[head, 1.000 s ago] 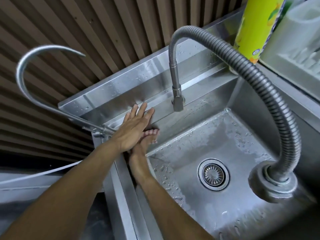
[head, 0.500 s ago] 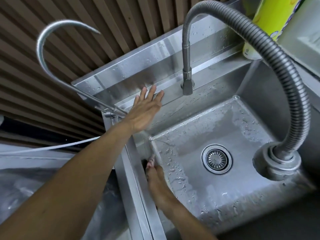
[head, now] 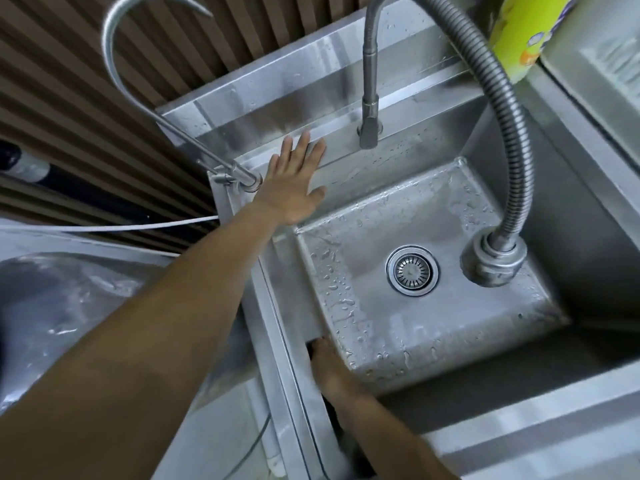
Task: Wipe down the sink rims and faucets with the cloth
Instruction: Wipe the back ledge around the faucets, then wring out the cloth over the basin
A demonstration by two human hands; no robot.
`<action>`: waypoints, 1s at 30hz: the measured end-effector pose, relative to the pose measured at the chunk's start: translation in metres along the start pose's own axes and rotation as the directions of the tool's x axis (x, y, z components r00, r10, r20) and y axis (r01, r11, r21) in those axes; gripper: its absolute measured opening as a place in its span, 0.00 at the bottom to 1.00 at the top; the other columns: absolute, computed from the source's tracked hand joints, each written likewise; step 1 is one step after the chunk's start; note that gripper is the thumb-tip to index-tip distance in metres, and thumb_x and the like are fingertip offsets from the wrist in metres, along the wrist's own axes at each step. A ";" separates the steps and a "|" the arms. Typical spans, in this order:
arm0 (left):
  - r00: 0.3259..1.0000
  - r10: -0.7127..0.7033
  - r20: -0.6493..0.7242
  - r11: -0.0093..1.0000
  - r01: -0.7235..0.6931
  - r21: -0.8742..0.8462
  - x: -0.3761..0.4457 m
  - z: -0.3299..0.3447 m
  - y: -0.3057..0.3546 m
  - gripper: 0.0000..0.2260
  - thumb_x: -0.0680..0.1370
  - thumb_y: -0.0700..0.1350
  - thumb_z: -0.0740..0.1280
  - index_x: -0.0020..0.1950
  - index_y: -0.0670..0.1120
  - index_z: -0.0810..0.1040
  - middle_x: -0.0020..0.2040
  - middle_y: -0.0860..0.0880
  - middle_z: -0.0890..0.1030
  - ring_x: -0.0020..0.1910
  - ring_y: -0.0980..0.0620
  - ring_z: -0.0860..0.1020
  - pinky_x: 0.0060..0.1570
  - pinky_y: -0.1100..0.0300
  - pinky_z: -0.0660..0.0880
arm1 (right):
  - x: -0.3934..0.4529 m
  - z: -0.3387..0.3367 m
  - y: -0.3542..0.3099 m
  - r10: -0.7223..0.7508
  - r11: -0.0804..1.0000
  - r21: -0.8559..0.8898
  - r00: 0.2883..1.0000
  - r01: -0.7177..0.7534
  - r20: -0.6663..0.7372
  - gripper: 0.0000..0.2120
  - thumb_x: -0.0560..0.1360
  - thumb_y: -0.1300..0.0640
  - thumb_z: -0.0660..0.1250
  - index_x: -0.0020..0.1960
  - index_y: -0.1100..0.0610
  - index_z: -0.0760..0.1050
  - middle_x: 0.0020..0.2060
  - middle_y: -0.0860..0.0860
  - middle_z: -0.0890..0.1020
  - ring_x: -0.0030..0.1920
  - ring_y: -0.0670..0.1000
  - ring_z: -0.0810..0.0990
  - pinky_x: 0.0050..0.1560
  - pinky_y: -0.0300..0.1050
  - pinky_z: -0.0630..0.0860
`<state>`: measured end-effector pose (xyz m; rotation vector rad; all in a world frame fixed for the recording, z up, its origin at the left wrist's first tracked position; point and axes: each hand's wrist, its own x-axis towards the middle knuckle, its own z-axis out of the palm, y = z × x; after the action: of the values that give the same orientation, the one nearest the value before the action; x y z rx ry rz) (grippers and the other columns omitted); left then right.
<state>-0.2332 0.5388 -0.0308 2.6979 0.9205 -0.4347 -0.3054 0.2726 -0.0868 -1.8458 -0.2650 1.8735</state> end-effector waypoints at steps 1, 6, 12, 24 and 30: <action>1.000 -0.022 -0.007 1.000 0.022 -0.005 -0.009 0.004 0.005 0.37 0.84 0.53 0.58 0.82 0.56 0.34 0.82 0.52 0.31 0.80 0.46 0.31 0.79 0.45 0.35 | -0.001 0.001 -0.012 -0.011 1.000 -0.004 1.000 0.011 -0.014 0.29 0.83 0.47 0.42 0.77 0.55 0.66 0.80 0.56 0.63 0.79 0.59 0.60 0.79 0.58 0.56; 0.990 -0.095 -0.106 0.995 0.097 0.019 -0.068 0.034 0.003 0.42 0.80 0.46 0.63 0.83 0.53 0.36 0.82 0.49 0.33 0.81 0.47 0.35 0.80 0.49 0.38 | -0.030 -0.005 -0.061 -0.315 0.933 0.150 0.943 0.328 -0.106 0.25 0.86 0.43 0.46 0.82 0.44 0.57 0.81 0.44 0.61 0.80 0.52 0.60 0.80 0.52 0.55; 0.973 -0.193 -0.126 0.979 0.199 0.036 -0.094 0.049 0.020 0.30 0.81 0.50 0.58 0.83 0.50 0.56 0.84 0.46 0.48 0.83 0.45 0.42 0.80 0.48 0.37 | -0.089 -0.050 0.010 0.013 0.988 -0.155 0.974 0.023 0.227 0.35 0.73 0.29 0.67 0.74 0.45 0.69 0.64 0.48 0.78 0.62 0.50 0.76 0.61 0.41 0.68; 0.961 -0.217 0.173 0.911 0.263 -0.319 -0.121 0.031 0.073 0.35 0.83 0.67 0.38 0.65 0.57 0.81 0.62 0.45 0.84 0.81 0.46 0.59 0.79 0.47 0.32 | -0.042 -0.178 -0.064 -0.063 0.977 0.211 0.987 0.030 0.151 0.15 0.75 0.64 0.60 0.59 0.67 0.77 0.45 0.61 0.86 0.41 0.58 0.85 0.38 0.47 0.81; 0.882 0.004 0.471 0.142 0.466 -0.873 -0.101 0.032 0.083 0.30 0.75 0.72 0.62 0.65 0.52 0.81 0.62 0.48 0.84 0.63 0.47 0.81 0.70 0.45 0.71 | -0.051 -0.195 -0.079 -0.320 0.793 0.596 0.917 0.122 0.239 0.22 0.74 0.57 0.63 0.64 0.67 0.76 0.54 0.67 0.80 0.49 0.65 0.79 0.45 0.53 0.78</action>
<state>-0.2641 0.4093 -0.0119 1.1509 0.9942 -0.2210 -0.1004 0.2780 -0.0178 -1.0454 -0.0157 1.8221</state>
